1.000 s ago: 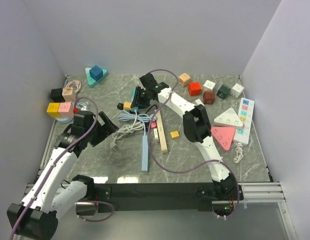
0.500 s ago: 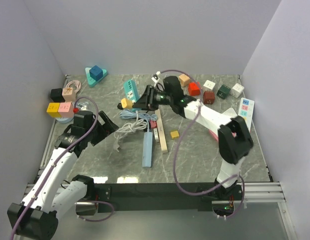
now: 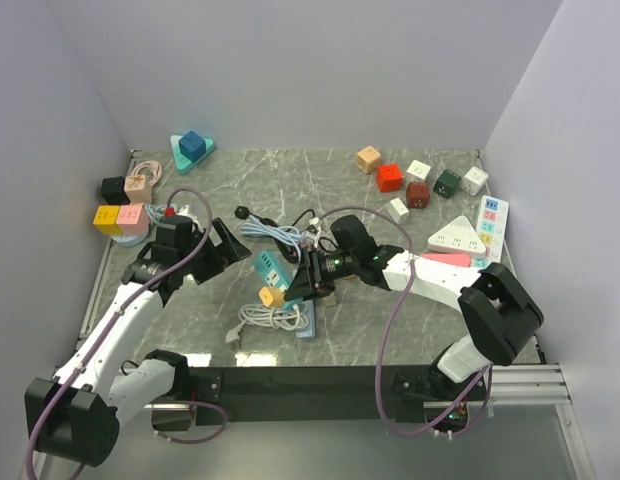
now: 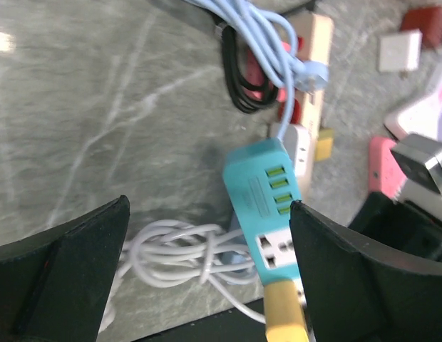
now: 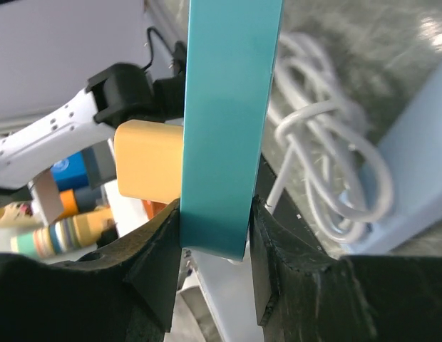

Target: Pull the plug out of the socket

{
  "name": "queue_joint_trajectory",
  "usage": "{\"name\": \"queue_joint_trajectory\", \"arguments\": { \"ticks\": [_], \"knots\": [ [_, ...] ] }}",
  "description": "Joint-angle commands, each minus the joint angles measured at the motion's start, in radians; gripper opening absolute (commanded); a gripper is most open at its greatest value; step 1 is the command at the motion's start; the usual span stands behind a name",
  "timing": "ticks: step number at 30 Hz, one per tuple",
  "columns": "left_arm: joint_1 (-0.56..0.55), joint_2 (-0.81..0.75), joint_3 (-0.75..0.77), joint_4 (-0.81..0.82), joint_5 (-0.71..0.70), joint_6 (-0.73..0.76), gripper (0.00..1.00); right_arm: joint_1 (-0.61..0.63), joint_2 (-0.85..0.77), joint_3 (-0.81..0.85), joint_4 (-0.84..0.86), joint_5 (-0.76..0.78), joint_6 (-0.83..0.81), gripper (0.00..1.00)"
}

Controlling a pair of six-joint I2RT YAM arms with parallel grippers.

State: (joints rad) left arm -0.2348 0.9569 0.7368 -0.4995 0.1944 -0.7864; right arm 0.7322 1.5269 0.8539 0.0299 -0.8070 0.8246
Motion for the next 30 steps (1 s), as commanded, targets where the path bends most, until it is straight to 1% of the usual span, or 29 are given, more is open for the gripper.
{"name": "queue_joint_trajectory", "arguments": {
  "ticks": [1,2,3,4,5,8,11,14,16,18,21,22,24,25,26,27,30],
  "knots": [
    [0.003,0.04,-0.01,0.091,0.17,0.036,0.99,-0.007,-0.051,0.03,-0.014,0.078,-0.039,0.0],
    [0.002,0.074,-0.014,0.119,0.212,0.032,0.99,-0.007,-0.047,0.042,-0.025,0.154,-0.047,0.0],
    [0.002,0.092,-0.016,0.13,0.312,0.03,0.99,-0.005,-0.044,0.054,-0.088,0.196,-0.047,0.0],
    [-0.004,0.107,-0.019,0.147,0.354,0.023,0.99,-0.002,-0.04,0.072,-0.097,0.224,-0.045,0.0],
    [-0.008,0.132,-0.022,0.162,0.394,0.013,0.99,0.002,-0.039,0.083,-0.126,0.3,-0.05,0.0],
    [-0.026,0.144,-0.017,0.174,0.461,-0.017,0.99,0.013,-0.037,0.114,-0.153,0.432,-0.041,0.0],
    [-0.041,0.143,-0.013,0.182,0.488,-0.053,0.99,0.013,-0.031,0.114,-0.098,0.445,-0.01,0.0],
    [-0.051,0.151,-0.011,0.176,0.465,-0.065,0.99,0.039,-0.007,0.149,-0.094,0.44,-0.004,0.0],
    [-0.054,0.157,-0.02,0.211,0.465,-0.082,0.99,0.053,0.012,0.169,-0.087,0.434,-0.002,0.0],
    [-0.06,0.174,-0.017,0.211,0.441,-0.091,0.99,0.071,0.018,0.174,-0.065,0.433,0.01,0.0],
    [-0.061,0.184,-0.011,0.2,0.392,-0.091,0.93,0.085,0.01,0.172,-0.045,0.446,0.045,0.0],
    [-0.063,0.186,-0.016,0.21,0.387,-0.1,0.83,0.087,0.007,0.165,-0.038,0.459,0.068,0.0],
    [-0.063,0.189,-0.019,0.222,0.393,-0.109,0.68,0.091,-0.007,0.155,-0.031,0.486,0.09,0.0],
    [-0.063,0.189,-0.022,0.226,0.395,-0.116,0.55,0.095,-0.01,0.154,-0.031,0.502,0.108,0.0],
    [-0.063,0.189,-0.024,0.231,0.395,-0.123,0.51,0.096,-0.016,0.151,-0.031,0.521,0.117,0.0],
    [-0.064,0.189,-0.024,0.231,0.392,-0.125,0.51,0.096,-0.014,0.152,-0.007,0.522,0.125,0.0],
    [-0.069,0.186,-0.028,0.251,0.407,-0.142,0.5,0.102,0.004,0.172,-0.022,0.549,0.145,0.0]
  ]
}}
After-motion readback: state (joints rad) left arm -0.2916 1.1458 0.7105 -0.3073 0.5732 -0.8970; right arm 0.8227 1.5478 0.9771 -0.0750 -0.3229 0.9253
